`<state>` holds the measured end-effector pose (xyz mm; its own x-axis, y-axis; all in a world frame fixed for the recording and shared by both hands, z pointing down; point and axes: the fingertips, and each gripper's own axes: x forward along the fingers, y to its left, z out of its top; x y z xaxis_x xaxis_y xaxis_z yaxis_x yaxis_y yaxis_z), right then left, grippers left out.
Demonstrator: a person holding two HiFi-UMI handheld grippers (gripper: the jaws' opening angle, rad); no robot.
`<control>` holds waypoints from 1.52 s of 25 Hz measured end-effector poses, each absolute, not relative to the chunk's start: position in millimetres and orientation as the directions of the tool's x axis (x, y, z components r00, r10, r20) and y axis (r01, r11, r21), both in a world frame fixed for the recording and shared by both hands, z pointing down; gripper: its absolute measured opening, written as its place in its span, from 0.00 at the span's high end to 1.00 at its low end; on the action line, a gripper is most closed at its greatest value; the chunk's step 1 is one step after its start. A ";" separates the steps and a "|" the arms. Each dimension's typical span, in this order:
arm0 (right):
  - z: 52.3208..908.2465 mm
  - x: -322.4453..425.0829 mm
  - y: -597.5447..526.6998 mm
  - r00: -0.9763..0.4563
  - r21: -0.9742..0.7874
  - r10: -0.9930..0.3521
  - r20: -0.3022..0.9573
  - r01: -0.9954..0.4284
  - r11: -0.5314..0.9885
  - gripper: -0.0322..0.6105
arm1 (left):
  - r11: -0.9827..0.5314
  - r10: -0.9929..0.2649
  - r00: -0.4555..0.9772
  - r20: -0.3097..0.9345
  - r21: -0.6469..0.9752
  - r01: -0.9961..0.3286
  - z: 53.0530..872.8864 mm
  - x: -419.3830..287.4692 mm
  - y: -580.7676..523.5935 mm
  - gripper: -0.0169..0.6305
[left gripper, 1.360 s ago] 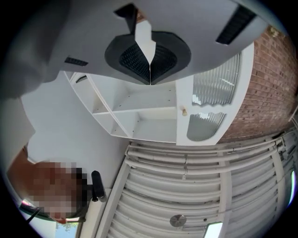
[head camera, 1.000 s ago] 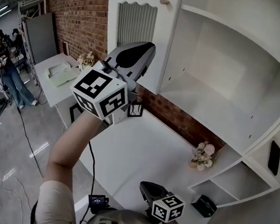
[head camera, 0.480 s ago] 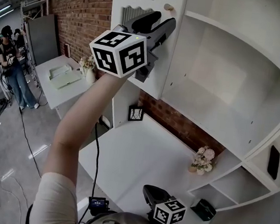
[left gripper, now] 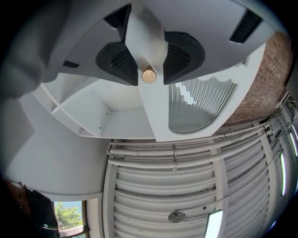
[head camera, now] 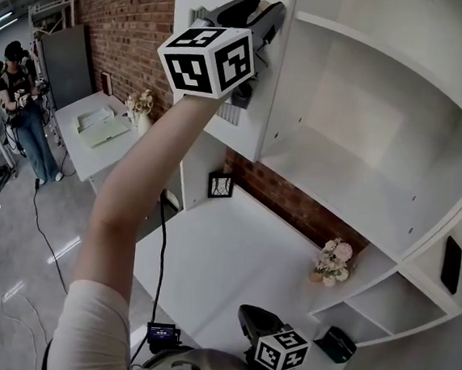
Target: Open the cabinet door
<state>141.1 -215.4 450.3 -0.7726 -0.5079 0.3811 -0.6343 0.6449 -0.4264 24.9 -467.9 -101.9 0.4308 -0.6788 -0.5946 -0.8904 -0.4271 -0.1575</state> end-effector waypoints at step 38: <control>448.9 130.2 -214.8 -0.785 -0.394 -0.491 0.379 -0.617 0.682 0.91 | -0.377 -0.665 0.509 -0.547 -0.343 -0.861 -94.2 8.4 -441.9 0.83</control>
